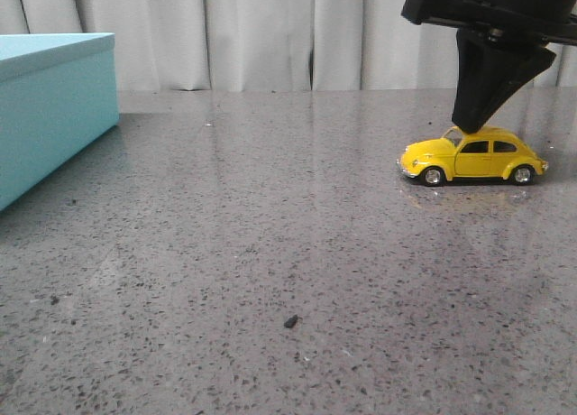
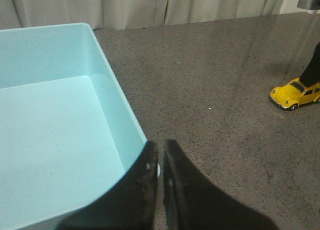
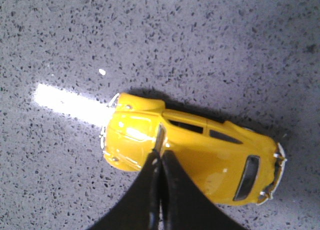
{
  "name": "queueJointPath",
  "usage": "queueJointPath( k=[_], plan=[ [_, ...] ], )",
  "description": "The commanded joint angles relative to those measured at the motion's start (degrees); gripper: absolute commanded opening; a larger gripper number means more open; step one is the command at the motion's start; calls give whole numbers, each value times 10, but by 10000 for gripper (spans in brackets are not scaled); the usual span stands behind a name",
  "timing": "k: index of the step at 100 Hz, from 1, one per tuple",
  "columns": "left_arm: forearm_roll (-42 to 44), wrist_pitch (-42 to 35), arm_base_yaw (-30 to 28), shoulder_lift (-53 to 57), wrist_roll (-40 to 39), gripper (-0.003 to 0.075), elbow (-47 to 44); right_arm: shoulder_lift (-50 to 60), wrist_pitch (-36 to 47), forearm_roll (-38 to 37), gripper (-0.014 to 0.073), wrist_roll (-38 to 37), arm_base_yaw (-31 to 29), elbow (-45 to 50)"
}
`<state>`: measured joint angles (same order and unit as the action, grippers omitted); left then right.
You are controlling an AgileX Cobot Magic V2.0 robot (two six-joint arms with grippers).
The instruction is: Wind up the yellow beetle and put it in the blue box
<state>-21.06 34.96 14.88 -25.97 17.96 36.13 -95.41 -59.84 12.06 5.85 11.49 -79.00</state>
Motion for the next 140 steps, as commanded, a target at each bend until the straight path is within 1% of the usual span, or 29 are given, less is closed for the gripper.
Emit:
queueJointPath(
  k=[1, 140],
  plan=[
    [-11, -42, 5, -7, -1, -19, 16, 12, 4, -12, -48, 1, -1, -12],
    [-11, -42, 5, -7, -1, -19, 16, 12, 4, -14, -48, 1, -1, -12]
  ],
)
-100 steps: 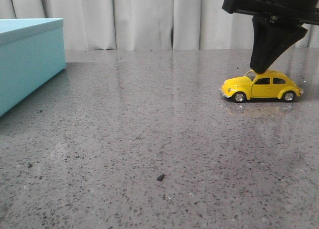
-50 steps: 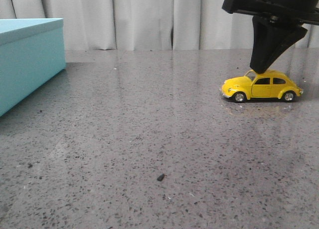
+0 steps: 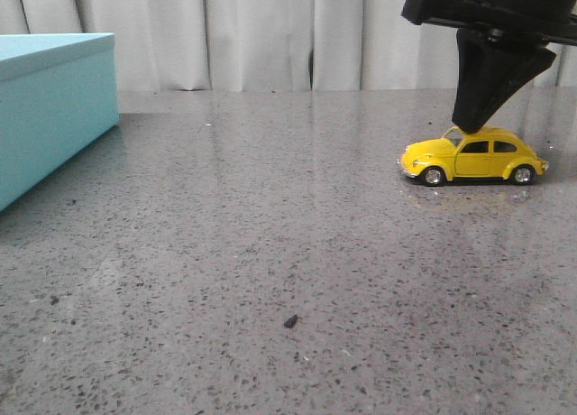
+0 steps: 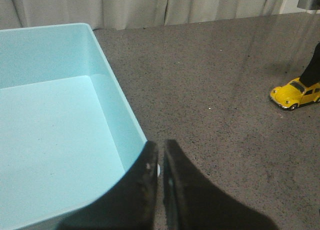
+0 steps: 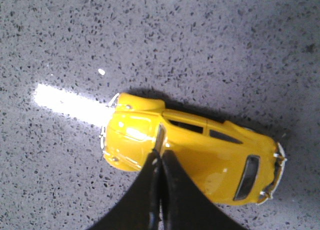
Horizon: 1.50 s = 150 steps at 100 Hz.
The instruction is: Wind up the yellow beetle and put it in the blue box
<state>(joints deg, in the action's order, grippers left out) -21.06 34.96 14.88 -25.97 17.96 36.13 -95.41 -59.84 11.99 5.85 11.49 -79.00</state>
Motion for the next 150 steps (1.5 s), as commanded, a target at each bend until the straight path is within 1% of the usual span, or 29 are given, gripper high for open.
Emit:
queueJointPath(
  k=[1, 20, 43, 67, 90, 103, 127, 140, 150],
  plan=[
    [-11, -42, 5, -7, -1, -19, 16, 12, 4, -13, -48, 1, -1, -12],
    [-11, -42, 5, -7, -1, -19, 16, 12, 3, -14, -48, 1, -1, -12],
    [-11, -41, 5, -7, -1, -19, 16, 12, -6, -35, -48, -6, -2, -12],
    [-11, -39, 5, -7, -1, -19, 16, 12, -22, -42, -48, -6, -29, -12],
    [-11, -31, 5, -7, -1, -19, 16, 12, -51, -92, -48, -6, -63, -12],
    [-11, -31, 5, -7, -1, -19, 16, 12, -57, -99, -48, -6, -83, -12],
    [-11, -31, 5, -7, -1, -19, 16, 13, -47, -99, -48, -6, -86, -12],
    [-11, -31, 5, -7, -1, -19, 16, 50, -32, -87, -48, -6, -85, -12],
    [-11, -31, 5, -7, -1, -19, 16, 114, -10, -57, -48, -6, -84, -12]
  ],
)
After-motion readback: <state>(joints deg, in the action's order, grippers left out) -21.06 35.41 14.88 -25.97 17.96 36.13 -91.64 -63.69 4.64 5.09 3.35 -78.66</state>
